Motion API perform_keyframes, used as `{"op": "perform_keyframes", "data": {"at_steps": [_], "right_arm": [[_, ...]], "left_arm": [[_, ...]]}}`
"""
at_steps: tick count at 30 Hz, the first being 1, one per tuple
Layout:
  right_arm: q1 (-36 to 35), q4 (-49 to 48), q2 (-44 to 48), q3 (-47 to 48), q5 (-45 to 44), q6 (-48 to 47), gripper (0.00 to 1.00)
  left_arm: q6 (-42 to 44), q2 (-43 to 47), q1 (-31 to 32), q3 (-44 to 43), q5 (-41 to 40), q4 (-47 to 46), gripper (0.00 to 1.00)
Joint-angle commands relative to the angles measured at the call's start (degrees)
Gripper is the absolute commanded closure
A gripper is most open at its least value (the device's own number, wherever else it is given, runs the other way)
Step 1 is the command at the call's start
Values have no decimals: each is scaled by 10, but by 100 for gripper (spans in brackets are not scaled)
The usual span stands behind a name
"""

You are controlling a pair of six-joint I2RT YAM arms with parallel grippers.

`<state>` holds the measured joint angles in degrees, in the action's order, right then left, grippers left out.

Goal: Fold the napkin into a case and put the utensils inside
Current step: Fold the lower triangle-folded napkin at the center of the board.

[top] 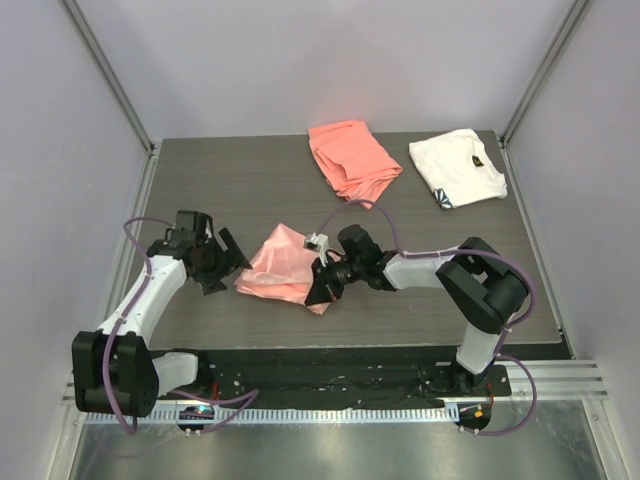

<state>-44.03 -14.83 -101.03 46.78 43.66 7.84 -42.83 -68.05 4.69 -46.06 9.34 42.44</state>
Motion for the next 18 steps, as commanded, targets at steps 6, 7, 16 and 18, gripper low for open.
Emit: {"op": "perform_keyframes", "data": {"at_steps": [6, 7, 16, 18], "right_arm": [[0, -56, 8, -3, 23, 27, 99], [-1, -56, 8, -4, 23, 28, 99], [0, -71, 5, -8, 25, 38, 99], [0, -74, 3, -8, 25, 40, 99]], "left_arm": [[-5, -2, -4, 73, 37, -129, 14], [-9, 4, -4, 79, 44, -157, 14], [-36, 19, -4, 133, 50, -272, 26], [-40, 21, -4, 141, 51, -291, 35]]}}
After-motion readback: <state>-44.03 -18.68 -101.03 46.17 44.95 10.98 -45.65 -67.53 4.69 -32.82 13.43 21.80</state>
